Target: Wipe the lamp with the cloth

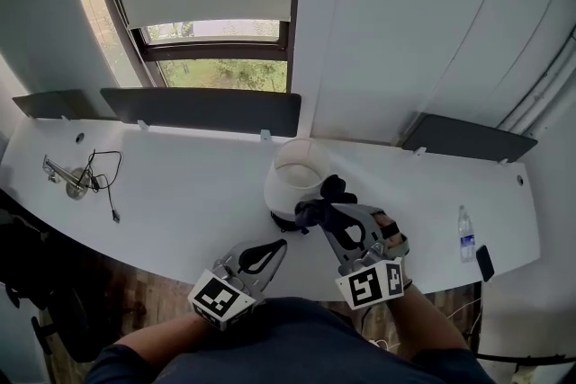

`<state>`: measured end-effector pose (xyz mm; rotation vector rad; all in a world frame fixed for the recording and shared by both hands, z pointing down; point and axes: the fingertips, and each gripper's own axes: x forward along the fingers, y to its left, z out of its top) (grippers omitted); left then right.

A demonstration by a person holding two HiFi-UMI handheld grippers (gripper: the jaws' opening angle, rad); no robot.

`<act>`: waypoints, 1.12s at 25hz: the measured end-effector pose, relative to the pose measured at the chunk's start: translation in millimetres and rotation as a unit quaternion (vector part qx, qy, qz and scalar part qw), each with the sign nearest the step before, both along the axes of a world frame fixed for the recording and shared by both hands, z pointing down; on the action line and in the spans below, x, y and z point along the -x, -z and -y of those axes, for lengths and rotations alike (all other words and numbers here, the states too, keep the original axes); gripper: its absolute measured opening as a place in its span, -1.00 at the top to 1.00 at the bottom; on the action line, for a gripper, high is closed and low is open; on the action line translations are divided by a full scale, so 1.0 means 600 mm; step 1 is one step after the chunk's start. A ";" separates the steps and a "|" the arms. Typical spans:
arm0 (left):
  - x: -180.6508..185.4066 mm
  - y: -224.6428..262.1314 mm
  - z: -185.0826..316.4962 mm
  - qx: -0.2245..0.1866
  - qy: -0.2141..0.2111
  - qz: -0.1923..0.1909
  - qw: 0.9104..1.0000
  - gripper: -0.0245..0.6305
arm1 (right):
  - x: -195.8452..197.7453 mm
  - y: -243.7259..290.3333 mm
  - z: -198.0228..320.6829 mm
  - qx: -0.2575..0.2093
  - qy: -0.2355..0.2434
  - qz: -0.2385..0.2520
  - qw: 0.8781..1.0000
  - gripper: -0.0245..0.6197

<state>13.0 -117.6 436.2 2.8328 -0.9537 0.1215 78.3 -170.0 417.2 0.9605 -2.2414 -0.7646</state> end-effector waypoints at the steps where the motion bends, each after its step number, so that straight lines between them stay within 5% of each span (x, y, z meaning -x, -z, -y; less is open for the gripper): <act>1: -0.001 -0.001 0.000 -0.004 -0.001 0.004 1.000 0.91 | -0.002 0.008 0.003 -0.006 -0.001 0.001 1.000 0.60; 8: -0.003 -0.004 0.000 0.004 0.011 0.010 1.000 0.91 | 0.000 0.007 0.029 -0.012 0.007 0.010 1.000 0.60; 28: -0.004 -0.044 0.009 0.028 0.062 0.056 0.996 0.91 | -0.013 -0.159 0.038 0.084 0.043 0.038 0.995 0.60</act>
